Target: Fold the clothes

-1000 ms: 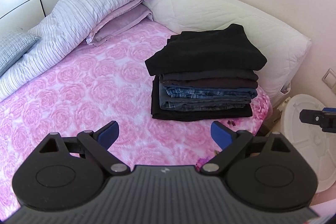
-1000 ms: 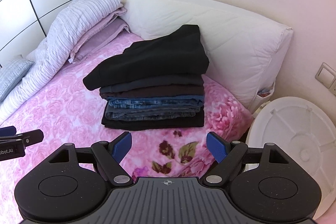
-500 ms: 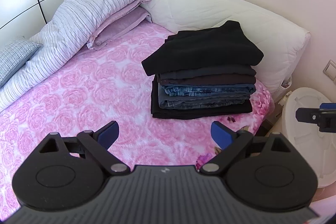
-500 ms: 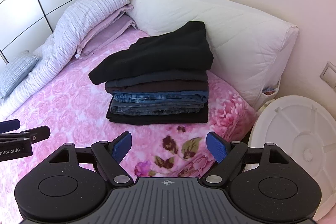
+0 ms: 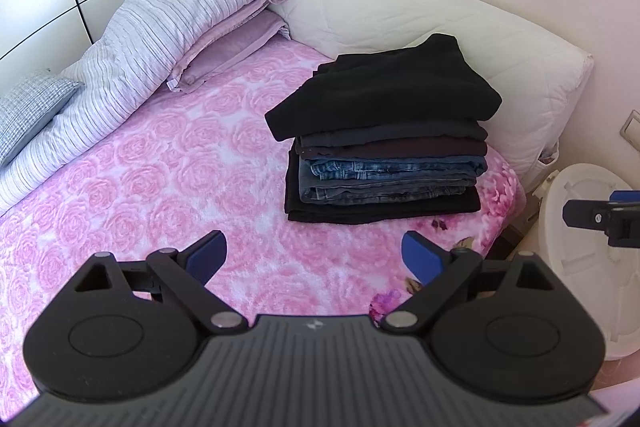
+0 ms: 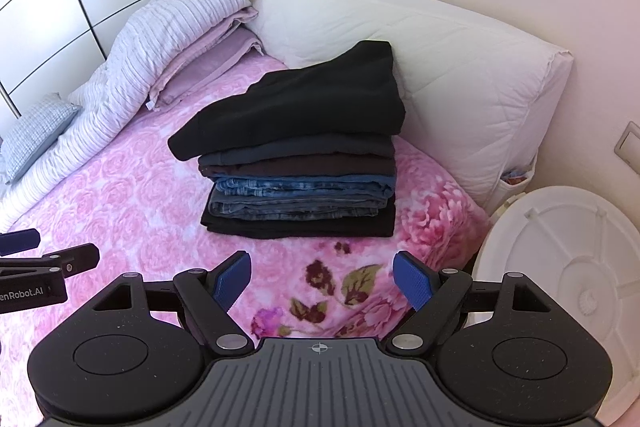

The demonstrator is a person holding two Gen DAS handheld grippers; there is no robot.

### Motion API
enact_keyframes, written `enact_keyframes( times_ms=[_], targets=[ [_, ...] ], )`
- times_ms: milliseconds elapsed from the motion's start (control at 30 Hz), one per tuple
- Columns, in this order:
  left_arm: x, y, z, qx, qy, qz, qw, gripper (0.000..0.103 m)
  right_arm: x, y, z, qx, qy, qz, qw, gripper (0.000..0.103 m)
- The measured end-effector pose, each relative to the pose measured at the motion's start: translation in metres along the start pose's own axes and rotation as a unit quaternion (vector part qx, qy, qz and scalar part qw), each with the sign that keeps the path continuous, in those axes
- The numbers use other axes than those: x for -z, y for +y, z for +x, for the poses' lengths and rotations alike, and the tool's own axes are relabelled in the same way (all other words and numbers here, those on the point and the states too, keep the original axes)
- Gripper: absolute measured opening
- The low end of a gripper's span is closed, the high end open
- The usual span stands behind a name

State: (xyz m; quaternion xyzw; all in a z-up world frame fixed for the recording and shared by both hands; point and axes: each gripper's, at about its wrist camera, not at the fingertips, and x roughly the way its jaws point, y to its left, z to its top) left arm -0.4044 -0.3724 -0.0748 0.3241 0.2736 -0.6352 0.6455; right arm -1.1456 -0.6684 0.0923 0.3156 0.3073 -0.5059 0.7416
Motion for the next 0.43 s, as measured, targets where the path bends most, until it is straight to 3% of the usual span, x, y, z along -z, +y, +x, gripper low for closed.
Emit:
enact_keyframes(
  times_ms=[433],
  targets=[
    [0.003, -0.013, -0.001, -0.001, -0.014, 0.005, 0.9999, 0.093, -0.001, -0.011, 0.000, -0.004, -0.001, 0.002, 1.000, 0.081]
  ],
)
